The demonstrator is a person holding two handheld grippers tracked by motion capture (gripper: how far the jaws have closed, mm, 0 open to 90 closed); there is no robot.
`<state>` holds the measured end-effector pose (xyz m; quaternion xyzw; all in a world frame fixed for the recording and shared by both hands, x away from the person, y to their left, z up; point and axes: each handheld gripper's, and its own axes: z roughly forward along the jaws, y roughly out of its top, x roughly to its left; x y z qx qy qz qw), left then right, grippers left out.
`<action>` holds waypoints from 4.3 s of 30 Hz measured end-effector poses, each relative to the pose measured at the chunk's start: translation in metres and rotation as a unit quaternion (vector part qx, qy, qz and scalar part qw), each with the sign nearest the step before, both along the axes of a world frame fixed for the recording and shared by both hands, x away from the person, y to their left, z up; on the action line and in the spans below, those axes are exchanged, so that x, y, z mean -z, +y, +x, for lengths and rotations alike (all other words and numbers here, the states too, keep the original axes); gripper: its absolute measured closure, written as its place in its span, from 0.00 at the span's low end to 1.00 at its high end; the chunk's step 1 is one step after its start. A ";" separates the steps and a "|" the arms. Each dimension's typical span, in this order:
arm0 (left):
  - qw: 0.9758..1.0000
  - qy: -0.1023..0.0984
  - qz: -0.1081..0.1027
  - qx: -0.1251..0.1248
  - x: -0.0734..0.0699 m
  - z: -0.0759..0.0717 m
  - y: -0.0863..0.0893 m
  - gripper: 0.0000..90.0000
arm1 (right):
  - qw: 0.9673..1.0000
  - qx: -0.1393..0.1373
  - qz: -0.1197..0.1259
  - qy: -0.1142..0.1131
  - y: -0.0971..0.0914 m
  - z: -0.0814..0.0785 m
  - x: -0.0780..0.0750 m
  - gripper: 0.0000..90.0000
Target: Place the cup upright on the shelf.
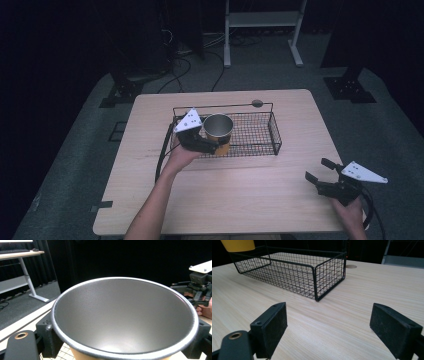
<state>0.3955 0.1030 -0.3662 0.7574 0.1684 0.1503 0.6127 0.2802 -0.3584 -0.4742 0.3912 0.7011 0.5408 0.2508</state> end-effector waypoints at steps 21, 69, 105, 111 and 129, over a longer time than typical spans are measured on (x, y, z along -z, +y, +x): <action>1.000 0.004 0.009 0.000 -0.011 0.038 -0.004 0.14 | 1.000 0.002 0.011 -0.003 -0.002 0.001 0.000 0.15; 0.997 0.052 0.049 0.017 0.029 0.100 -0.026 0.14 | 1.000 -0.009 0.005 0.003 0.000 0.001 0.000 0.15; 0.983 0.081 0.149 0.063 0.056 0.108 -0.030 0.13 | 1.000 -0.012 -0.001 0.001 0.001 0.001 0.000 0.15; 0.983 0.075 0.159 0.057 0.054 0.105 -0.028 0.09 | 1.000 -0.011 0.000 0.001 0.001 0.001 0.000 0.15; 0.986 0.055 0.148 0.046 0.046 0.103 -0.030 0.03 | 1.000 -0.011 0.003 -0.003 0.000 0.000 0.000 0.15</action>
